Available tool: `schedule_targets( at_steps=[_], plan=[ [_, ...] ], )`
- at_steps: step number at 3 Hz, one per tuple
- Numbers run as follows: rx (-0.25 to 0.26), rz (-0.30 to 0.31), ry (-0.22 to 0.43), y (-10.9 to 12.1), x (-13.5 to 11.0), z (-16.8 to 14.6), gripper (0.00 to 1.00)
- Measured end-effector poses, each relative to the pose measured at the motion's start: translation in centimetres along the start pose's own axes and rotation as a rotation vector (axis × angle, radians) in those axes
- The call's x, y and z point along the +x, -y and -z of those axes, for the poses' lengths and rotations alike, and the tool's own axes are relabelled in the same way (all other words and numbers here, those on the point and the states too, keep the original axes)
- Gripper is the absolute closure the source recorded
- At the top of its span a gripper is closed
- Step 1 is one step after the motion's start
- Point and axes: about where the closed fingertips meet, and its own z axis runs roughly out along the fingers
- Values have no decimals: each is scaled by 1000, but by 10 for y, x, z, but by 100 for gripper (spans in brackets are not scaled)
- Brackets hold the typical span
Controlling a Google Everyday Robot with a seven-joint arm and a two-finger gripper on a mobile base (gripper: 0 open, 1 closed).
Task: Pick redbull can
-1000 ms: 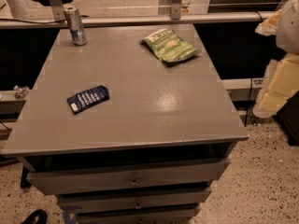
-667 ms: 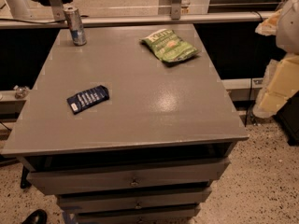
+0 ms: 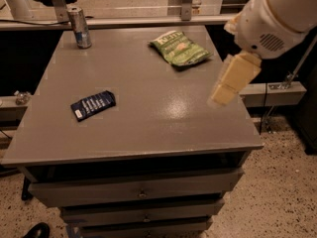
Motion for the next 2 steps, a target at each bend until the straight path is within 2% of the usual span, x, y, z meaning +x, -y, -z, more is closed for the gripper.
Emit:
schedule_targets(
  at_steps=[1, 2],
  plan=[
    [-15, -53, 126, 11, -46, -37, 0],
    [-55, -113, 232, 12, -87, -77, 0]
  ],
)
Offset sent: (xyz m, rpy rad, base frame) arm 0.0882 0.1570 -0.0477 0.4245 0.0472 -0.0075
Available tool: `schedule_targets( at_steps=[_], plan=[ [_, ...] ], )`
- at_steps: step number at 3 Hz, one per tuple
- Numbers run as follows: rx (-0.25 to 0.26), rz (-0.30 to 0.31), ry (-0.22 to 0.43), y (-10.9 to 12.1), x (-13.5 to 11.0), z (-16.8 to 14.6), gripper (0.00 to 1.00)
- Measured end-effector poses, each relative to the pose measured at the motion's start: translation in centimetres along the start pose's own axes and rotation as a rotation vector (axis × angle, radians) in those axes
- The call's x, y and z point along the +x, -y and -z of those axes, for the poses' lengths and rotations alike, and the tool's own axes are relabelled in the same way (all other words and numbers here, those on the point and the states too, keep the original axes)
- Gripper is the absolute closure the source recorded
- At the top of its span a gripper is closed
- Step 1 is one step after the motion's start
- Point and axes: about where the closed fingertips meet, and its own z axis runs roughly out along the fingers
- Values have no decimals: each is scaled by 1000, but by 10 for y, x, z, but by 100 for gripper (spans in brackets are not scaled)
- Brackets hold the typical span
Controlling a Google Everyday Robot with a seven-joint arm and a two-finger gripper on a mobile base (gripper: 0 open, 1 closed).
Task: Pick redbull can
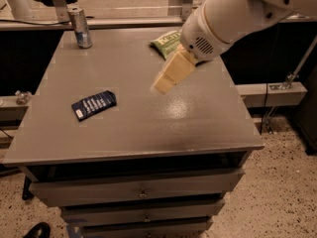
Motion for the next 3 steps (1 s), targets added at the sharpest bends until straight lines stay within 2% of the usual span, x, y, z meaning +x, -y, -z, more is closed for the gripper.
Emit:
schedule_targets(
  at_steps=[1, 2, 3],
  plan=[
    [-31, -75, 110, -6, -30, -35, 0],
    [-31, -75, 110, -6, -30, -35, 0],
    [-22, -84, 160, -4, -33, -48, 0]
  ],
)
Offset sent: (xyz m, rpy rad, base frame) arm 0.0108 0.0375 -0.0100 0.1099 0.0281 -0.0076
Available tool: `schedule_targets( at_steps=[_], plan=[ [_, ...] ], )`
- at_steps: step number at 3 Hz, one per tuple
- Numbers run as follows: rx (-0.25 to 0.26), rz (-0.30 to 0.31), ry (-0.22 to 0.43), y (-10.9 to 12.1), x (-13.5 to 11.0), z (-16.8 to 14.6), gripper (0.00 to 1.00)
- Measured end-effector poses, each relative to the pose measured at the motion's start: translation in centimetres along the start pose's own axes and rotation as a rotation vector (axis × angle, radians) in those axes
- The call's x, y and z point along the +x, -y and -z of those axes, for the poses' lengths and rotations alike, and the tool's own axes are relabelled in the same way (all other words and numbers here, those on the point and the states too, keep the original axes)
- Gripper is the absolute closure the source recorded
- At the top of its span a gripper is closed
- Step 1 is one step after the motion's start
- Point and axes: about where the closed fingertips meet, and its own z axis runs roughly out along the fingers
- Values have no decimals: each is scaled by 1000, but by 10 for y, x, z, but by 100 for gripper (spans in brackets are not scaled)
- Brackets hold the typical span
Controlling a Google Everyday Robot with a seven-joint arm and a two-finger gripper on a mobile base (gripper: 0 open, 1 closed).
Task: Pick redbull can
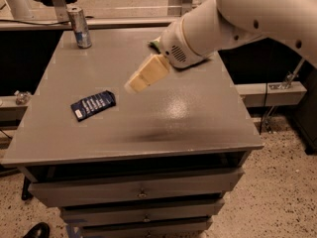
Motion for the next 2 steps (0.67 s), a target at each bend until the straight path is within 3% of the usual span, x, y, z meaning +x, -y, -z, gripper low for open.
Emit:
schedule_targets(
  at_steps=[1, 2],
  plan=[
    [8, 0, 111, 8, -11, -37, 0],
    [47, 2, 234, 33, -28, -75, 0]
  ],
)
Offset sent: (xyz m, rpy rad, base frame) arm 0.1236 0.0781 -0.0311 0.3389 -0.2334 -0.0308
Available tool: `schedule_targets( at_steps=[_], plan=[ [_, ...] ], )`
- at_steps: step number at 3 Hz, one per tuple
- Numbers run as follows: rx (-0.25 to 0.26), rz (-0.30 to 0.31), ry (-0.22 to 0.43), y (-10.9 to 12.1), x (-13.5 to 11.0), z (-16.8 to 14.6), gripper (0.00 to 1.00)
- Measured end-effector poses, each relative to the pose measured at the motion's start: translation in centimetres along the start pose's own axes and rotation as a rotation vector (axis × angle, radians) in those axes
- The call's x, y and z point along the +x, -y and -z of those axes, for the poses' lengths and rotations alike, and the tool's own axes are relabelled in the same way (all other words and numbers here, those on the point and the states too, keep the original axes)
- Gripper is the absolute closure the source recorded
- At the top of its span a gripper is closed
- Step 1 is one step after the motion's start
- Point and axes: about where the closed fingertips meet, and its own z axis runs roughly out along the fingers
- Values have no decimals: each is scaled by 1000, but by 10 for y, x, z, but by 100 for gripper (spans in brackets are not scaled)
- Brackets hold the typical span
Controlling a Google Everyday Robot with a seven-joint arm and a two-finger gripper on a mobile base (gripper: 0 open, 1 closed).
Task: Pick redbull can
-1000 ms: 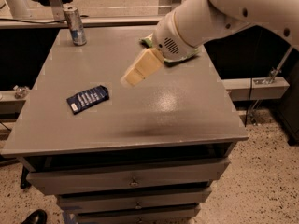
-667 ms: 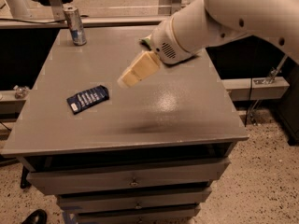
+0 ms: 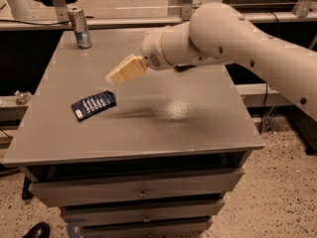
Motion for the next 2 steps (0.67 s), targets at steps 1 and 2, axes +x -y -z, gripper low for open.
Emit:
schedule_targets(
  at_steps=[1, 2],
  plan=[
    [40, -19, 96, 34, -10, -41, 0],
    [64, -44, 147, 63, -20, -80, 0]
  ],
)
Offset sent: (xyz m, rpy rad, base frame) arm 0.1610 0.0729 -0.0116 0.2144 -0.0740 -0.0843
